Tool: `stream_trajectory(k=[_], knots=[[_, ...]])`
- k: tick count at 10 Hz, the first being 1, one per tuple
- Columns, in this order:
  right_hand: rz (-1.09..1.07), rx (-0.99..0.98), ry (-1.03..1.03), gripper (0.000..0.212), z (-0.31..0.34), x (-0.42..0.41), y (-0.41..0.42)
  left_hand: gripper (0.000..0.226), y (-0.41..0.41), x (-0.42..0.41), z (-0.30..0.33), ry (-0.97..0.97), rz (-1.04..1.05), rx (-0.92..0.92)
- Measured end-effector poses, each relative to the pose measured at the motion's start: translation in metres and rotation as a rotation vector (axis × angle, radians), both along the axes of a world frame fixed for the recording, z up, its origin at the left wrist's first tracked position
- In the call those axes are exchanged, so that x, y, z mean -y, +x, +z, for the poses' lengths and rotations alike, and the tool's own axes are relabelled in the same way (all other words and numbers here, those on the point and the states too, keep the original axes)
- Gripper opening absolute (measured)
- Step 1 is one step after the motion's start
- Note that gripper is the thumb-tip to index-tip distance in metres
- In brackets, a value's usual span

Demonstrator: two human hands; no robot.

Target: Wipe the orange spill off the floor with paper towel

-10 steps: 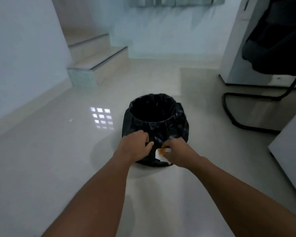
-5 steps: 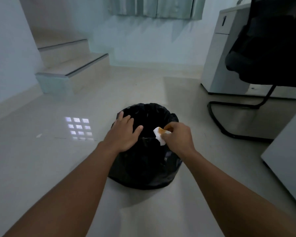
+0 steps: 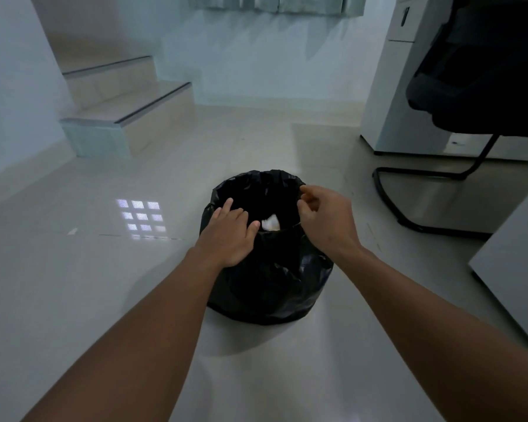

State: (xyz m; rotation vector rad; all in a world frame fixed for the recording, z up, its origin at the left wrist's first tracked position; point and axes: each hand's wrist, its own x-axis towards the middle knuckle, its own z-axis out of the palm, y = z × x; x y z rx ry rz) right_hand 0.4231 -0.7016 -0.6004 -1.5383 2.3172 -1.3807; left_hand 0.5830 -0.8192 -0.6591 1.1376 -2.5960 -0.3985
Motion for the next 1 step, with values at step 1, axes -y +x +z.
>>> stream_trajectory(k=[1], knots=[[0.124,0.108,-0.180,0.018,0.0297,-0.0308,0.0016,0.047,-0.0015,-0.0011,0.0013,0.000,0.014,0.011]])
